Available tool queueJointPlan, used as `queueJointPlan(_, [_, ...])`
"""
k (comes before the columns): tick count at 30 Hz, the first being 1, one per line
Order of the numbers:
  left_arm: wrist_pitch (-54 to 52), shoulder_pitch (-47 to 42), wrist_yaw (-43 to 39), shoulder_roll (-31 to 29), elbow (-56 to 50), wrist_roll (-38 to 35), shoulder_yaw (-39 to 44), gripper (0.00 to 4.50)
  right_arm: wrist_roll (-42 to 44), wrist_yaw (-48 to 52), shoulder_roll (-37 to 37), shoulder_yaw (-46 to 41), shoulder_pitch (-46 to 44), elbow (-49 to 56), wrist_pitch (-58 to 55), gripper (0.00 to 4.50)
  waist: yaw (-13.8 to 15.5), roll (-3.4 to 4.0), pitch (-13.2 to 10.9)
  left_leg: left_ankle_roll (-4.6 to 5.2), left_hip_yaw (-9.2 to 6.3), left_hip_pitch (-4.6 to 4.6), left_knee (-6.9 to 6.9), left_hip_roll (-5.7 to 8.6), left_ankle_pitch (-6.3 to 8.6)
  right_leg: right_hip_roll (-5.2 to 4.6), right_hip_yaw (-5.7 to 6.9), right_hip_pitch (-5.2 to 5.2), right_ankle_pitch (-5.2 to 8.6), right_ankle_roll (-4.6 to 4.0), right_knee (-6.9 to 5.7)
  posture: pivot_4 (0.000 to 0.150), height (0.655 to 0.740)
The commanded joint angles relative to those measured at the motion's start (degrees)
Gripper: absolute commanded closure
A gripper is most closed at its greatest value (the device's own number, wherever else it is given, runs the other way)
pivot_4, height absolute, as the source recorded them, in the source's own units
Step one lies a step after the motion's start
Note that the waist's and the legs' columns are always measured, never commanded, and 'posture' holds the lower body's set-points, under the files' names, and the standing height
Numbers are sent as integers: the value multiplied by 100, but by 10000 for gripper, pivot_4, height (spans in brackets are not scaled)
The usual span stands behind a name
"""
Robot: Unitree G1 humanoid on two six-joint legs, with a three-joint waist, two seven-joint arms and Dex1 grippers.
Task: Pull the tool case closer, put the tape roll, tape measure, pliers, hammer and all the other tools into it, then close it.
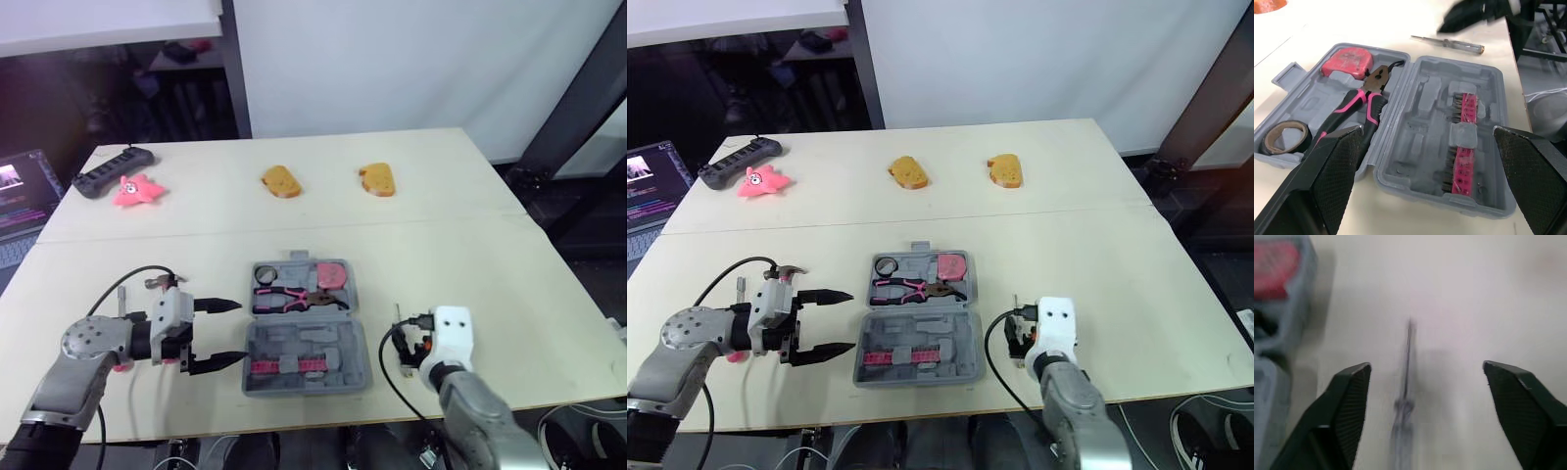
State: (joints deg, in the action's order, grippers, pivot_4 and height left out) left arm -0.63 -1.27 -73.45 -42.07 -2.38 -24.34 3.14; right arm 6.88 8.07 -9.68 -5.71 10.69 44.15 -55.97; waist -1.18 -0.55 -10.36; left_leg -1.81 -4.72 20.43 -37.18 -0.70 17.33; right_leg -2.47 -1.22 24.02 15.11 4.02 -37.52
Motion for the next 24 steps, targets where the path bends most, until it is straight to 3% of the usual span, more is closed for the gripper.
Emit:
queueJointPlan(1, [94,-43,34,21,-54,-18,63,0,515,1080,-1219,-230,-504,417,-464,6793,-6,1,-1,0,0,-1,0,0,0,1,1,-2,0,0,0,1500,7400])
queueJointPlan(4, [112,-83,18,68,-7,4,1,0,735,2623,-3195,426,-1086,233,-72,6793,-10,8,-5,1,1,-5,1,0,0,1,3,-5,1,0,2,1500,7400])
queueJointPlan(6, [123,-127,3,100,23,29,-43,0,488,3778,-4554,1088,-1439,-27,788,6793,-2,18,-11,2,-1,-5,4,-1,0,3,7,-6,1,1,4,1500,7400])
queueJointPlan(10, [98,-194,49,169,41,24,-67,0,-771,5075,-5844,2359,-2282,-1014,3089,6793,-1,17,-17,3,-5,-3,3,-8,0,9,17,-10,1,2,14,1500,7400])
queueJointPlan(15, [83,-171,134,235,-25,34,-125,0,-2745,5854,-5856,3656,-3701,-2691,6620,6793,-30,13,-22,2,15,-3,-2,-4,0,-4,9,-10,-3,9,21,1500,7400])
queueJointPlan(18, [55,-136,207,265,-94,12,-134,0,-3471,5924,-5650,4216,-4355,-3663,8672,6793,-55,11,-27,1,24,-5,-3,-3,-1,-7,3,-7,-6,13,21,1500,7400])
queueJointPlan(21, [-8,-58,346,326,-203,-35,-102,0,-3891,6025,-5242,4578,-4769,-4338,9678,6793,-67,1,-35,0,19,0,2,-4,-1,-5,4,-3,-6,13,20,1500,7400])
queueJointPlan(24, [-3,48,444,339,-293,-30,-80,0,-4193,6161,-4830,4718,-5063,-4770,9961,6793,-114,4,-39,0,22,1,-1,-3,-1,-7,-1,-2,-7,12,18,1500,7400])
